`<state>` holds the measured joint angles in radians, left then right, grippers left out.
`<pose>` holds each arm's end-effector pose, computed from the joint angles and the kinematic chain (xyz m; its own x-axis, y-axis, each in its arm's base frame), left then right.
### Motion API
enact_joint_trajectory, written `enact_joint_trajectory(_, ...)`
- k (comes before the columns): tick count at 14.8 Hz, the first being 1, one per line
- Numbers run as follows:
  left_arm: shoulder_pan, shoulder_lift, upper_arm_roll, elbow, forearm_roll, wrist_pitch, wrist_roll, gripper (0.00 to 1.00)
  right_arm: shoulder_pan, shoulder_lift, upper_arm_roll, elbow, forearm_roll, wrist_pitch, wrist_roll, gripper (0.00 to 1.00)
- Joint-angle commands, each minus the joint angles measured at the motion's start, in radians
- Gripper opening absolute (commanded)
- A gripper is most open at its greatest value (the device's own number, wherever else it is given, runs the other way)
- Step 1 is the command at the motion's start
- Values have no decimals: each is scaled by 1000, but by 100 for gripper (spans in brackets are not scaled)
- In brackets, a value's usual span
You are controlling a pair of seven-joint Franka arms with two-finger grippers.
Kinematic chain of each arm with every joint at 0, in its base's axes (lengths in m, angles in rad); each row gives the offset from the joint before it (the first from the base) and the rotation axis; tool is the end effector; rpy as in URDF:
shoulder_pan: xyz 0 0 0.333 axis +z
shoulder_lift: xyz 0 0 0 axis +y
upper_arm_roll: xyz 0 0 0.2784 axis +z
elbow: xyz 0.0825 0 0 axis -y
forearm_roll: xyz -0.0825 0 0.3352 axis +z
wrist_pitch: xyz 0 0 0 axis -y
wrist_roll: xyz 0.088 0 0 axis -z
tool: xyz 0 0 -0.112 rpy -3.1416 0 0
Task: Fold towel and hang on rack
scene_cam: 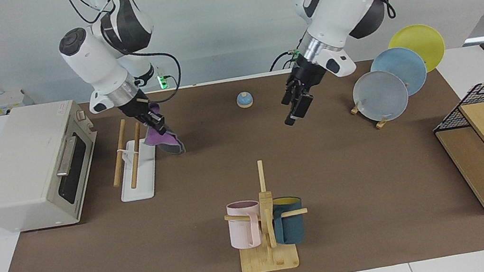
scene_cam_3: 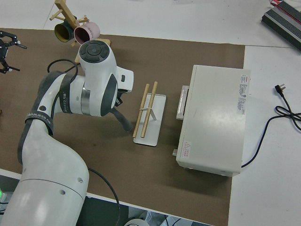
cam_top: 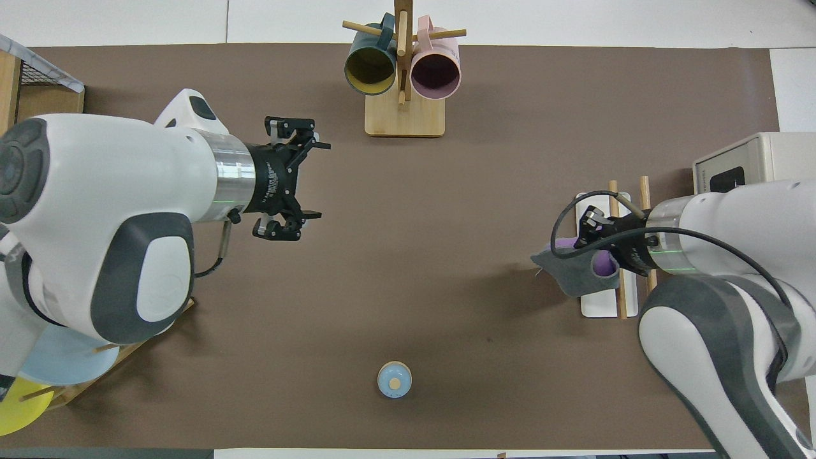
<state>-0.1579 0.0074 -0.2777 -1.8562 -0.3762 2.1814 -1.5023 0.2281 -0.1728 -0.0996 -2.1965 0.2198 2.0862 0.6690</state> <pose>0.4912 -0.2449 0.5171 0.3597 0.8712 -0.3341 0.9173 -0.2647 0.2975 0.4612 0.0703 0.4436 0.8027 -0.5890 -0.0933 -0.5948 -0.7793 -0.1973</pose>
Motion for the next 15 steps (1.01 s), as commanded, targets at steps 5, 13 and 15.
enact_joint_trajectory(5, 185, -38, -6, -23, 32, -109, 460, 100, -214, 1, 8, 12, -154, -58, -371, 0)
enact_joint_trajectory(13, 195, -30, 66, 81, 290, -325, 903, 100, -219, -4, -2, 17, -277, -66, -437, 0)
enact_joint_trajectory(15, 179, -30, 97, 124, 327, -420, 1051, 100, -220, -5, -2, 17, -275, -67, -437, 0)
